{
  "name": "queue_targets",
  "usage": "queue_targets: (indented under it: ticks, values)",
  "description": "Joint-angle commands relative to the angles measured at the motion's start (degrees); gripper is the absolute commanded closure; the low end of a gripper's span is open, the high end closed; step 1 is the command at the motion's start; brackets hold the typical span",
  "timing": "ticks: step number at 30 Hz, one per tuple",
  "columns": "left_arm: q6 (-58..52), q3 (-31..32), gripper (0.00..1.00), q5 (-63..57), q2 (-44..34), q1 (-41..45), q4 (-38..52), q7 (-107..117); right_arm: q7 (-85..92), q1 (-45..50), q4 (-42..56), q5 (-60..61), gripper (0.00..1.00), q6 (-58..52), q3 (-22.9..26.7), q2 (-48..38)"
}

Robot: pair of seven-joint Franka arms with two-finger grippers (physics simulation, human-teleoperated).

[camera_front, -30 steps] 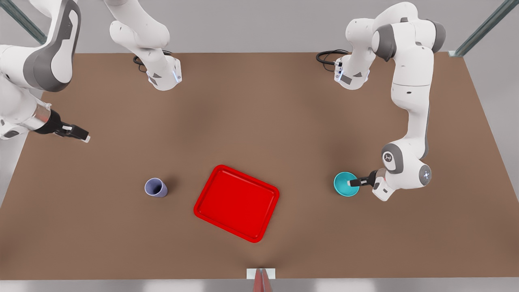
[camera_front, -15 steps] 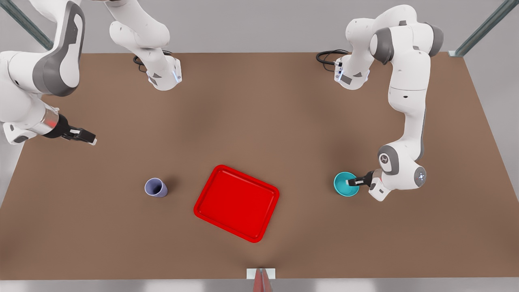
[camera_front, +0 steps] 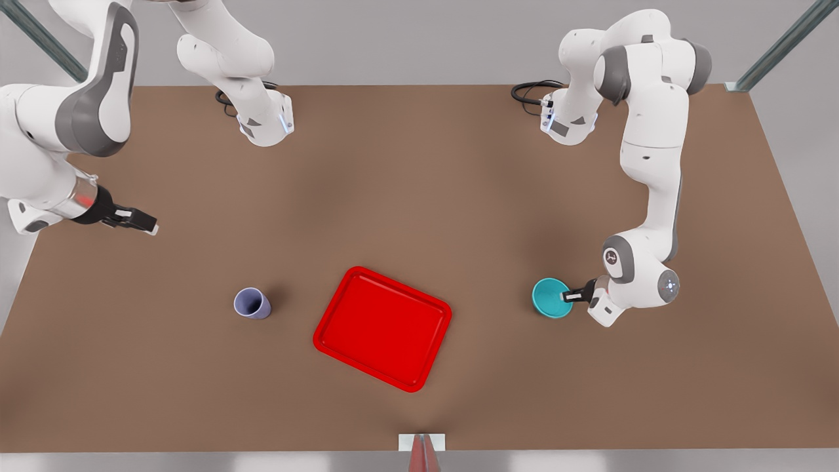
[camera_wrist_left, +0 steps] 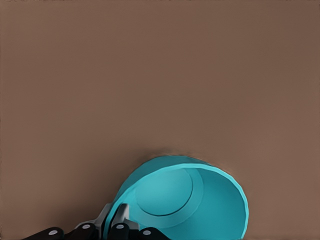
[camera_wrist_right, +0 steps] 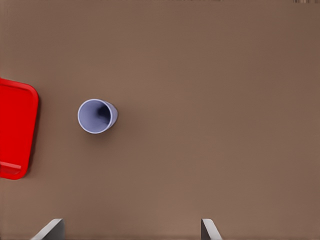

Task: Place the bowl on the tray with the left arm and the cup on the tray with the right arm

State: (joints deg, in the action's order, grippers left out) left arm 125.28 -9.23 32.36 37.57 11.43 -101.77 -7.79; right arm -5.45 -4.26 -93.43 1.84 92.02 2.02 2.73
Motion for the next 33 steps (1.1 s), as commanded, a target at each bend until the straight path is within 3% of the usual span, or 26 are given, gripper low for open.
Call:
queue_targets:
  ticks: [1,4,7,13,20,33]
  values:
    - [0.0,0.0,0.79,0.9,0.0,0.0,0.1,-0.1,0.0,-0.6,0.0,0.0,0.0,0.0,0.0,0.0]
    - [-0.9,0.0,0.79,2.4,-1.9,0.2,1.2,4.3,0.0,-0.6,0.0,0.0,0.0,0.0,0.0,0.0]
    - [-5.6,-0.1,0.79,0.8,-3.9,7.6,7.9,17.1,0.0,-0.6,0.0,0.0,0.0,0.0,0.0,0.0]
    - [-8.2,0.0,0.79,-2.0,5.3,18.5,23.4,37.9,0.0,-0.6,-0.1,0.0,0.0,0.3,0.0,0.0]
    - [-6.9,0.0,0.79,5.1,12.6,20.8,34.4,45.9,0.0,-0.6,-0.2,0.0,0.0,0.4,0.0,0.0]
    - [4.0,0.9,0.79,10.8,16.7,25.1,35.8,46.1,0.1,-0.6,-0.4,0.1,0.0,0.9,0.0,0.0]
